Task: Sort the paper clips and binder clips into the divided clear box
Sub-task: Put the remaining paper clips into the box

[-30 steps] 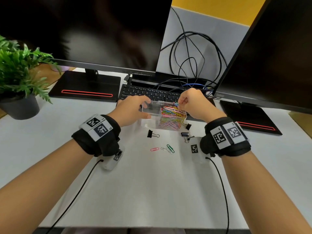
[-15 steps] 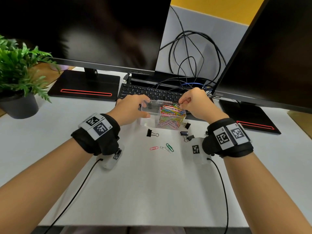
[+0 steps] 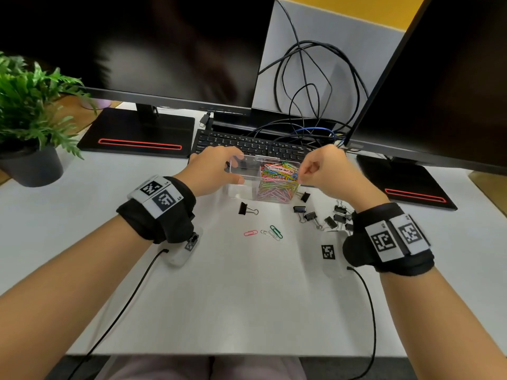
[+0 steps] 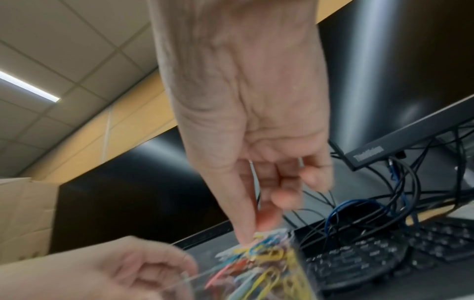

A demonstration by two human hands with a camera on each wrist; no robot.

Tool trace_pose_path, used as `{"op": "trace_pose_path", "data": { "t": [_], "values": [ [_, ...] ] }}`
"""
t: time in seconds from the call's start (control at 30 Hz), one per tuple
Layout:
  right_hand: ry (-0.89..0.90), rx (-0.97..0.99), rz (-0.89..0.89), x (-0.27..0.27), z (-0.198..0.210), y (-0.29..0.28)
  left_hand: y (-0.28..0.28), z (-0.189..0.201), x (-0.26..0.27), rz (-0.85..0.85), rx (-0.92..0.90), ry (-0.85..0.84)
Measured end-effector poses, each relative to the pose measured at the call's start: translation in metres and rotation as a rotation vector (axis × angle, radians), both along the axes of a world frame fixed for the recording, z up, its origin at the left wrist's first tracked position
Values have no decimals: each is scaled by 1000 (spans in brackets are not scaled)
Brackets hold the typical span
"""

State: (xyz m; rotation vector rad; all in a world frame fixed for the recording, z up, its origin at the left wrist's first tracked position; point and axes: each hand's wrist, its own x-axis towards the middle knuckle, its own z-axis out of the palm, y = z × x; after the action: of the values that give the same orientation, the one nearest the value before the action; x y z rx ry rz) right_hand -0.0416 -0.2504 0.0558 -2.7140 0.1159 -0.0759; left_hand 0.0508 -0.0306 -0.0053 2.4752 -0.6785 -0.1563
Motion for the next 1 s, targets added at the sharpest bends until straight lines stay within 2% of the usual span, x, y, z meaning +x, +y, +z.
{"op": "trace_pose_path", "data": {
  "t": [0.13, 0.3, 0.43, 0.73, 1.0],
  "values": [
    [269, -75, 89, -16, -17, 18, 0, 1, 1, -6, 3, -2],
    [414, -145, 97, -20, -53, 37, 0, 0, 2, -8, 11, -1],
    [395, -145, 77, -17, -60, 42, 0, -1, 3, -9, 7, -2],
    [404, -165, 163, -16, -64, 49, 0, -2, 3, -6, 2, -12],
    [332, -169, 190, -18, -66, 48, -1, -4, 4, 3, -15, -2]
  ]
}}
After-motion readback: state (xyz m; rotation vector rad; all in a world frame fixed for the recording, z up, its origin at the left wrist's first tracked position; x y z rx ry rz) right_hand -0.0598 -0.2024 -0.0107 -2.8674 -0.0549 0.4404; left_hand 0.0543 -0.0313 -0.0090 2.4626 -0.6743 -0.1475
